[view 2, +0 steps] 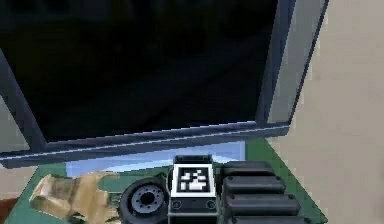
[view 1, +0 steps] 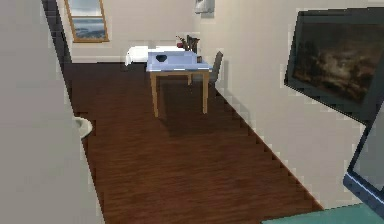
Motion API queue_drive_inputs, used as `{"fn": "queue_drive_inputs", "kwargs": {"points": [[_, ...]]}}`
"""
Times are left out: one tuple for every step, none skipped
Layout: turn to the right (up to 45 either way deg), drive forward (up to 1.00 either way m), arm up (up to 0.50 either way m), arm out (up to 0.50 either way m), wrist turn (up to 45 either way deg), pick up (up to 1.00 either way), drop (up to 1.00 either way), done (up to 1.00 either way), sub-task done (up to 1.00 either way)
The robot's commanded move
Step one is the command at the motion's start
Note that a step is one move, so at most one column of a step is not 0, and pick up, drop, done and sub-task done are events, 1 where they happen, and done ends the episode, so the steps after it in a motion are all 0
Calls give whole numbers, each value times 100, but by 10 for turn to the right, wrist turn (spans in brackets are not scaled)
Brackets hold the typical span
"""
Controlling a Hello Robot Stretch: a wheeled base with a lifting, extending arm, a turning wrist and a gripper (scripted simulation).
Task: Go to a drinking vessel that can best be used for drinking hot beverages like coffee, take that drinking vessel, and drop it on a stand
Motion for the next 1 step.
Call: {"fn": "queue_drive_inputs", "kwargs": {"points": [[-30, 0, 0, 0, 0, 0, 0, 0, 0]]}}
